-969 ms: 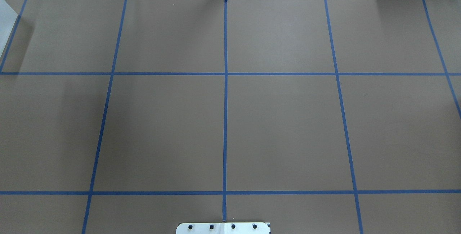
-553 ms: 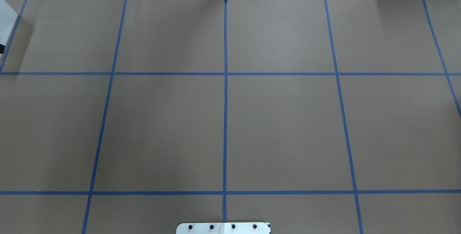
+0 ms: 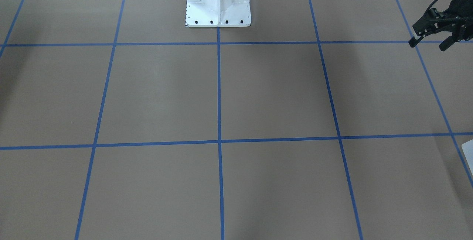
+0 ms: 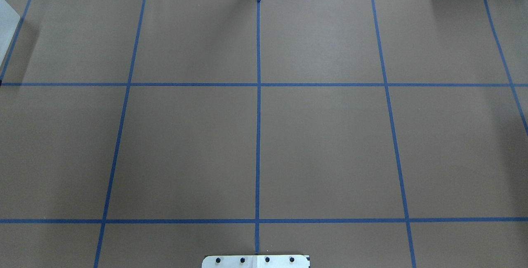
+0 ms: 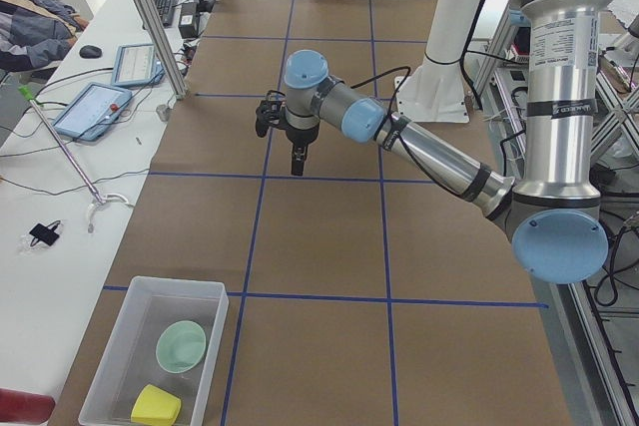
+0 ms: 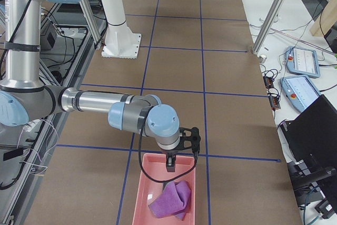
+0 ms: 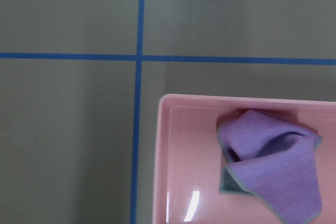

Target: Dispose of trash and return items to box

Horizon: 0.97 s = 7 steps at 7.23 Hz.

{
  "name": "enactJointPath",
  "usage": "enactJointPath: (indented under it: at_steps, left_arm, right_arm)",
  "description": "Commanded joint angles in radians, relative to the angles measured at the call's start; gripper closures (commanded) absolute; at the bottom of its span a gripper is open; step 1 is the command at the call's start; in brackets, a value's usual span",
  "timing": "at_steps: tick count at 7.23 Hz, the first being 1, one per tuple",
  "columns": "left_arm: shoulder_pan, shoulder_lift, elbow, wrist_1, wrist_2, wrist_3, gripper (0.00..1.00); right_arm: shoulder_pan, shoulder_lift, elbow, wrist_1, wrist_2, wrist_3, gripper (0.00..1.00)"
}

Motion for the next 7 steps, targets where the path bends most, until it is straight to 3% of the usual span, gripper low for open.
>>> enactJointPath:
  at_steps: [1, 3, 7]
  left_arm:
    - [0.005, 0.003, 0.014, 0.002, 0.034, 0.005, 0.01]
    - [0.005, 0.012, 0.022, 0.000, 0.139, 0.067, 0.01]
    - [0.003, -0.005, 0.040, -0.007, 0.189, 0.131, 0.02]
  right_arm:
    - [-0.107, -0.007, 0.097, 0.001, 0.059, 0.151, 0.00]
    - [-0.225, -0.002, 0.193, 0.005, 0.061, 0.352, 0.00]
    - [-0.291, 0.001, 0.218, 0.009, 0.061, 0.377, 0.00]
